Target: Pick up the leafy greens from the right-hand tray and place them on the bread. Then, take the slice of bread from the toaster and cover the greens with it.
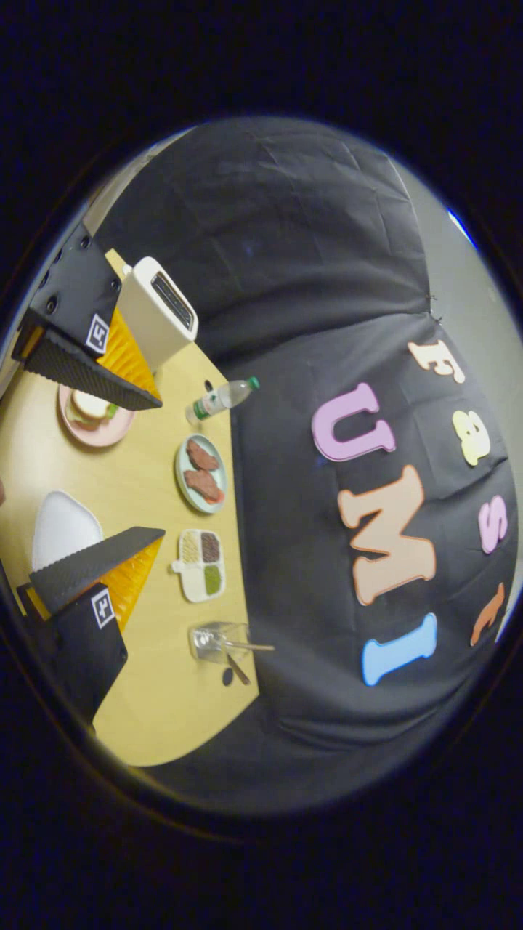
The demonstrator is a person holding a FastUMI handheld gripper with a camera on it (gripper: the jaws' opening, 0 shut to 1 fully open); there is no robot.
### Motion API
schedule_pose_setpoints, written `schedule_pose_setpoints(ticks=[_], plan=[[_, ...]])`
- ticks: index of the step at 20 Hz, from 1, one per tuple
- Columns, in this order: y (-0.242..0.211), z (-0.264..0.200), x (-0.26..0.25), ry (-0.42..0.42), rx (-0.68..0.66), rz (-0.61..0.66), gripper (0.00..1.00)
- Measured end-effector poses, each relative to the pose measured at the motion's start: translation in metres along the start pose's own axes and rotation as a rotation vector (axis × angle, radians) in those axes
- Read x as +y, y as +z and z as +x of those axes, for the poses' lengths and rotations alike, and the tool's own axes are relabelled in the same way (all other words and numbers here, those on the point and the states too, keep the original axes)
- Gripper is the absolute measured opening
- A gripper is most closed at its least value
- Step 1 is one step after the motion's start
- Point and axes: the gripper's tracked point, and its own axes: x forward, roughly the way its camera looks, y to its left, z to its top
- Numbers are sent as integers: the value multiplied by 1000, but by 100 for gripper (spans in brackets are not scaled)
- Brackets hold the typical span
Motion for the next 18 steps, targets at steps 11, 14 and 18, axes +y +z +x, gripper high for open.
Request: schedule_pose_setpoints(ticks=[11, 14, 18], plan=[[99, -50, -37, -214, -369, -199, 100], [110, -55, -40, -231, -414, -190, 100], [114, -57, -47, -244, -433, -175, 100]])
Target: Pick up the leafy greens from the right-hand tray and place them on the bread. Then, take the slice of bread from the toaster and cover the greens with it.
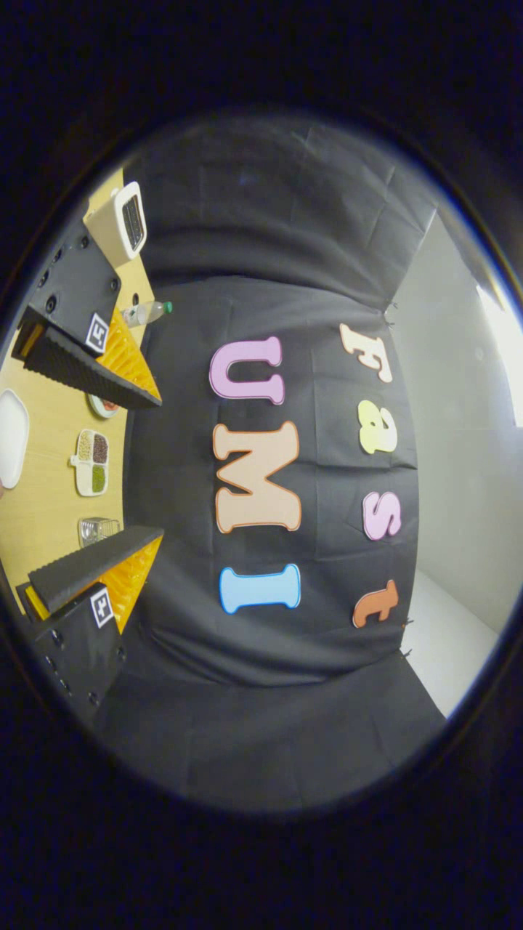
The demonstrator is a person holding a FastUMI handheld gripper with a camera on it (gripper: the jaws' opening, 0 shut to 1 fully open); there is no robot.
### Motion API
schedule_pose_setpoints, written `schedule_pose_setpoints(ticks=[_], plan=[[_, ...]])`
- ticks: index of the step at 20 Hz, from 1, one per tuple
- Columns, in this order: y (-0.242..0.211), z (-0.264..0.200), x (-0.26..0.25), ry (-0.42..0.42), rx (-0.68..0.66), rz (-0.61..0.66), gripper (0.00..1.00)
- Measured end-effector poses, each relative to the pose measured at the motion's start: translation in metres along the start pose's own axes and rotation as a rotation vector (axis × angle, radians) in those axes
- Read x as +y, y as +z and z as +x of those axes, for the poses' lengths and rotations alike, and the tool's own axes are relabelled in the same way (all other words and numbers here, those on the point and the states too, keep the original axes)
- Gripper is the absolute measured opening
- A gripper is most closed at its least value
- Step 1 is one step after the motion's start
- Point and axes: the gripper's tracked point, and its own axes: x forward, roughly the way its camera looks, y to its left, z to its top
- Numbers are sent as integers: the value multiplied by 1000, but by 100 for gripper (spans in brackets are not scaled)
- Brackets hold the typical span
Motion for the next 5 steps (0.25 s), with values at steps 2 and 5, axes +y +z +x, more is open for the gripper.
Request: schedule_pose_setpoints(ticks=[2, 5], plan=[[2, 1, 0, 0, -5, 13, 100], [6, -1, -5, -6, -22, 14, 100]])
